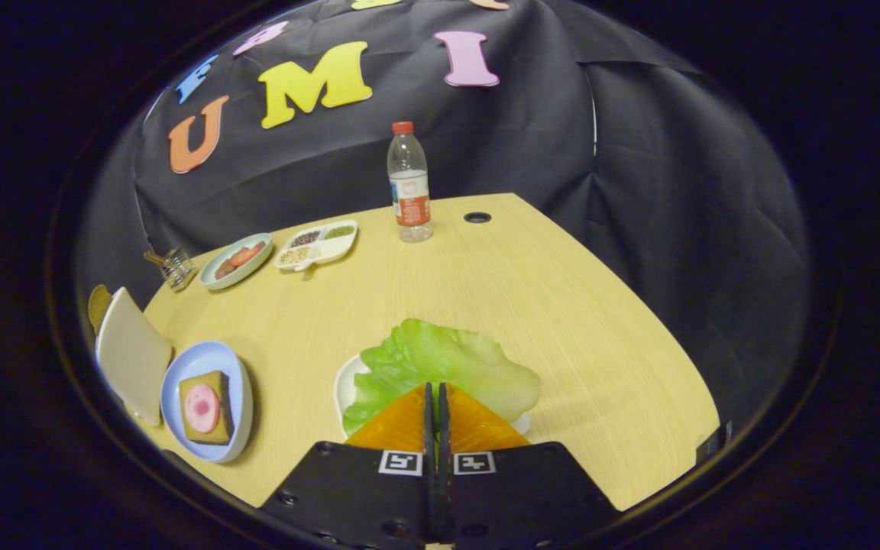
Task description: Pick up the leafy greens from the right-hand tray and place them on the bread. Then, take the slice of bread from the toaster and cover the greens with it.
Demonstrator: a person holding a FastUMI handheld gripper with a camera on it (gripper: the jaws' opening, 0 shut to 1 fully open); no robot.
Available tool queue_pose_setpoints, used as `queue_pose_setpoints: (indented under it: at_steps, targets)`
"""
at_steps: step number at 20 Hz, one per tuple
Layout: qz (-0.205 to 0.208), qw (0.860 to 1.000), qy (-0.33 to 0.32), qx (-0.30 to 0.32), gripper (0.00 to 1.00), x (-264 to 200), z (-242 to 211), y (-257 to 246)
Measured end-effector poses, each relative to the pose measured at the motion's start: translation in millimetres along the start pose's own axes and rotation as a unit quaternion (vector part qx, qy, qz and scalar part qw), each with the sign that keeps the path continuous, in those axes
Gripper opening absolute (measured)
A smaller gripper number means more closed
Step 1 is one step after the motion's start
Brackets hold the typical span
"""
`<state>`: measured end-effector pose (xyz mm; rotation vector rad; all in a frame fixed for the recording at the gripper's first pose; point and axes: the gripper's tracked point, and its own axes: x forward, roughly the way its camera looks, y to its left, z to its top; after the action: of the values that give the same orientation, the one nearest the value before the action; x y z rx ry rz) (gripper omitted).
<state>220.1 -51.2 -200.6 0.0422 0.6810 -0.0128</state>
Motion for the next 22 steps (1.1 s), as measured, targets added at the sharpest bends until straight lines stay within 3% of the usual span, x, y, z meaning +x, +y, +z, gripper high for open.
queue_pose_setpoints:
  at_steps: [8,16,22]
  targets:
    - [0.057,0.996,-0.06,-0.03,0.0,-68.3,39.3,70.4]
    - [0.107,0.99,-0.071,-0.064,0.0,-81.1,27.0,158.9]
    - [0.184,0.979,-0.074,-0.051,0.0,-79.9,10.9,241.8]
